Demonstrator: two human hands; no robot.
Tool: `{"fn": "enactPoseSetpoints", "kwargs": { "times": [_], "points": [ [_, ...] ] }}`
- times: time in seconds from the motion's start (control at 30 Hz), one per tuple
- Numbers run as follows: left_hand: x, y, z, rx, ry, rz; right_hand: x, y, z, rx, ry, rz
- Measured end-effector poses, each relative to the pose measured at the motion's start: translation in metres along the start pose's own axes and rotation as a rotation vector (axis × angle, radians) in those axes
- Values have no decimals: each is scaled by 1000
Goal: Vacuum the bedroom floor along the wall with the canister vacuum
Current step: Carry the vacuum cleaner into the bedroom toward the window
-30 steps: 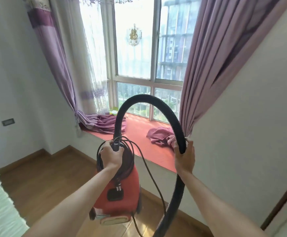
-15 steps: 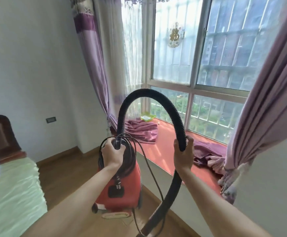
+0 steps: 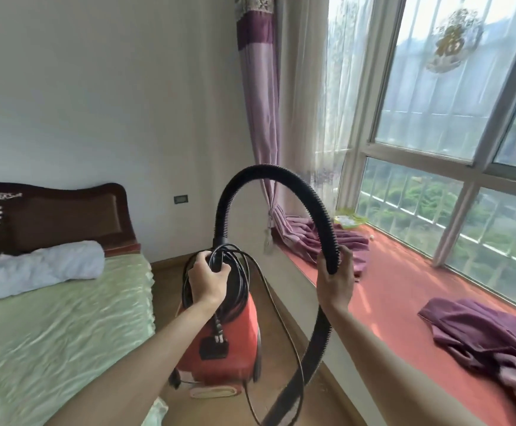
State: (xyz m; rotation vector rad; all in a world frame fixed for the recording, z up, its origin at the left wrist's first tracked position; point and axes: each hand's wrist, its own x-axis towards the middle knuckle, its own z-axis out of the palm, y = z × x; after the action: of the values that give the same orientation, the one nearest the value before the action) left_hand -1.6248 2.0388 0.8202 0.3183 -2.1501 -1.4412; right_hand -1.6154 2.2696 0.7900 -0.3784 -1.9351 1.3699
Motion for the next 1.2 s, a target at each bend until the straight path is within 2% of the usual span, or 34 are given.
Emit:
{"fn": "enactPoseSetpoints", "kwargs": {
  "times": [0.33,0.57,0.8,1.2],
  "points": [
    [99,-36,-1,52,208,-40,51,11,148,84,-202,-15],
    [156,-64,1,95,272,-45,65,18,232,95,-300,21],
    [242,-108,21,117,267,-98,92,26,320,63,-335,46],
    [402,-152,82,81,175,-73,166,27,457,29,-260,92]
  ]
}}
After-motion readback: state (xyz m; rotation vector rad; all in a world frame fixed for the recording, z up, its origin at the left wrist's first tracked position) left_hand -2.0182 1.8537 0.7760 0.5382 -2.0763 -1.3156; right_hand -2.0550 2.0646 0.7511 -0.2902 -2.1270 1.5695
